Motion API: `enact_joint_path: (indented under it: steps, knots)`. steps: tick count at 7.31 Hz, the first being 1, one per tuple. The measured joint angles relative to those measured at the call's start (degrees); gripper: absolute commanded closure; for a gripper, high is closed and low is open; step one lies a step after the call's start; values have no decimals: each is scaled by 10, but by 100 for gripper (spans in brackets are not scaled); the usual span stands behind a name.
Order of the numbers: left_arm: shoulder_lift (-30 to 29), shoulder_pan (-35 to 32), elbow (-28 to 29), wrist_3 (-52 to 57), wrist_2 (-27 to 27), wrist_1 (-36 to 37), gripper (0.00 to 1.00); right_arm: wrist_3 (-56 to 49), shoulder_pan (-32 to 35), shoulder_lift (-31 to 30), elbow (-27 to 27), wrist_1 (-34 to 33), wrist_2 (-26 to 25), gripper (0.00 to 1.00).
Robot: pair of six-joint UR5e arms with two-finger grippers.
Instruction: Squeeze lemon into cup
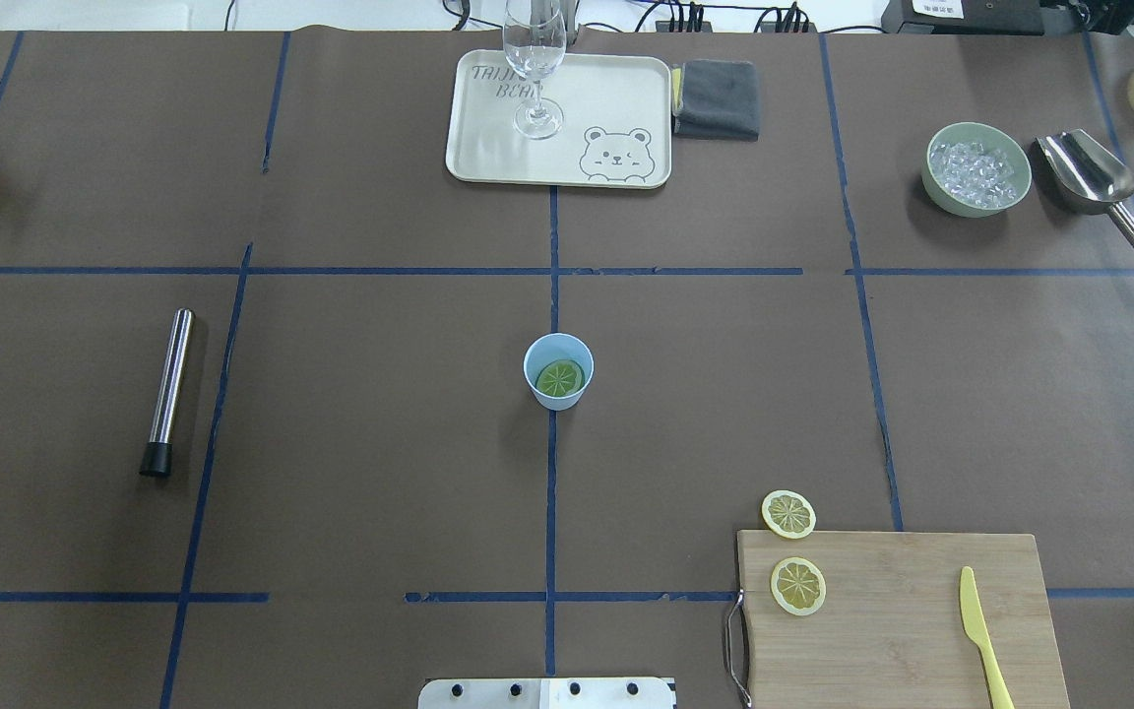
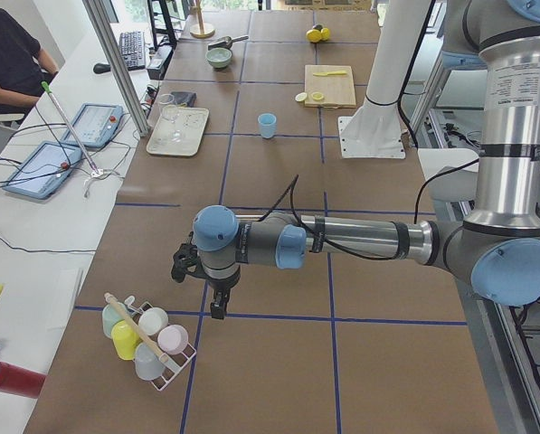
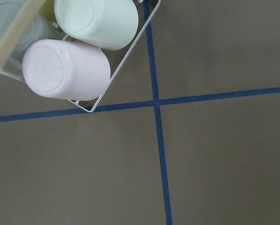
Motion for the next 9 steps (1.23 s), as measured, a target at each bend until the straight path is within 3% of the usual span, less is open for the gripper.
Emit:
enact_joint_path:
  steps: [9]
  knots:
    - [0, 0, 0, -61, -1, -8, 0, 0, 0, 1, 0, 0, -1, 0]
